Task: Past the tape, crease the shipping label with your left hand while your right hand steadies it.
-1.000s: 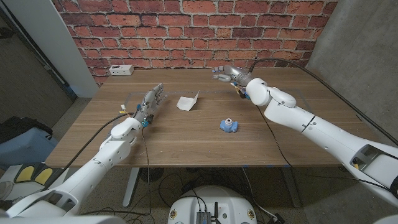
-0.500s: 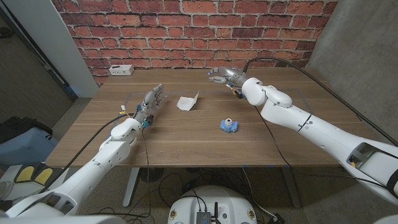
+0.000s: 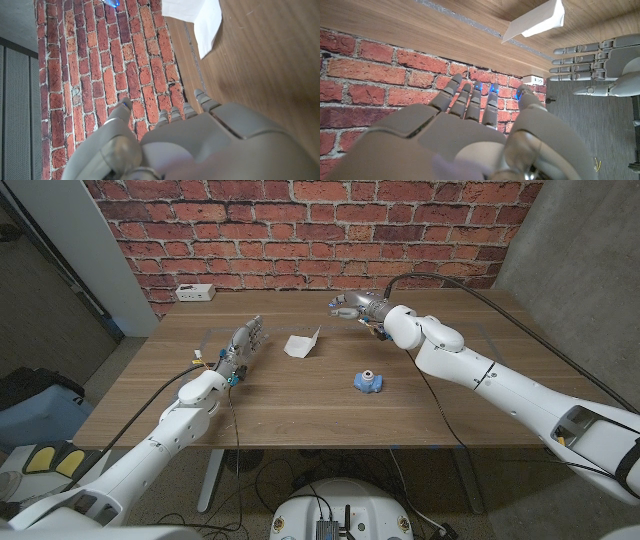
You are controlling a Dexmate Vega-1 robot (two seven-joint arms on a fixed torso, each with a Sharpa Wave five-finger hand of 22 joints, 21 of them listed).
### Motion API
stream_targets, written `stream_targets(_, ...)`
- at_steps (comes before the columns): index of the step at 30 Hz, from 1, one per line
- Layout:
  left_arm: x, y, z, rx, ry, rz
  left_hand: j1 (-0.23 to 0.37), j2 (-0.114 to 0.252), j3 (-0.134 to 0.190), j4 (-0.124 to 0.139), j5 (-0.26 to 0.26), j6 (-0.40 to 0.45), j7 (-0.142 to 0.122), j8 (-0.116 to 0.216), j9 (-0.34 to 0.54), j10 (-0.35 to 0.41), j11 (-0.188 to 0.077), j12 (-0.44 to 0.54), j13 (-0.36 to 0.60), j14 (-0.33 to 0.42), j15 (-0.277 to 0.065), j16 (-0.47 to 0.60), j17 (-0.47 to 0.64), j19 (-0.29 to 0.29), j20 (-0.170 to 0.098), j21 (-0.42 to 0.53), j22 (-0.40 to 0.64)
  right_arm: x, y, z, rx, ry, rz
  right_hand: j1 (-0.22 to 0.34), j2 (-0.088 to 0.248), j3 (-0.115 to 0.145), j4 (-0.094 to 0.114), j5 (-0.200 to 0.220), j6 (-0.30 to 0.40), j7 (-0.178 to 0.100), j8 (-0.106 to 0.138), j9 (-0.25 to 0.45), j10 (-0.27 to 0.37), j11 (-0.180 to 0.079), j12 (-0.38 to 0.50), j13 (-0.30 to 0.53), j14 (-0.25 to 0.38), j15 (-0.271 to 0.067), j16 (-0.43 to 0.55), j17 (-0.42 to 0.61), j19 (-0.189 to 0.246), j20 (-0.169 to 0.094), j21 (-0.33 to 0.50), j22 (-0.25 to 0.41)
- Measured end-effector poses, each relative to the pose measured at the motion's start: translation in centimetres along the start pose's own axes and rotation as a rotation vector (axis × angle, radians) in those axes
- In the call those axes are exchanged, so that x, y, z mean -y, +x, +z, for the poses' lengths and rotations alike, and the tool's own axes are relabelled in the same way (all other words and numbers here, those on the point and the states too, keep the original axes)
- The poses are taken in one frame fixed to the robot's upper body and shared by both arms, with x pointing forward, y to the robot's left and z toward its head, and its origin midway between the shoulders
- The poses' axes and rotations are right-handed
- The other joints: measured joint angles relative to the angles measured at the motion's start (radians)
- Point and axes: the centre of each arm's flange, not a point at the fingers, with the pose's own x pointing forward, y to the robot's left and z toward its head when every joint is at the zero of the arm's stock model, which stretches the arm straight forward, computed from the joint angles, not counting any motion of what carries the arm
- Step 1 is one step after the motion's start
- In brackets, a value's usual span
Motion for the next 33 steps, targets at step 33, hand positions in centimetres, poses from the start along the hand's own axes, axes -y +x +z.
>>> stream_targets(33,0.1,0.0,-0.1,-0.006,0.000,0.000,0.000,0.000,0.000,0.000,0.000,0.000,0.000,-0.004,0.000,0.000,0.000,-0.004,0.000,0.000,0.000,0.000,0.000,0.000,0.000,-0.008,0.000,-1.8,1.6,1.8,0.058,-0.047,0.085,0.009,0.001,0.008,0.008,0.000,0.011,0.000,0.000,0.000,0.009,0.002,0.000,0.000,0.000,0.000,0.000,0.005,0.000,0.000,0.000,0.002)
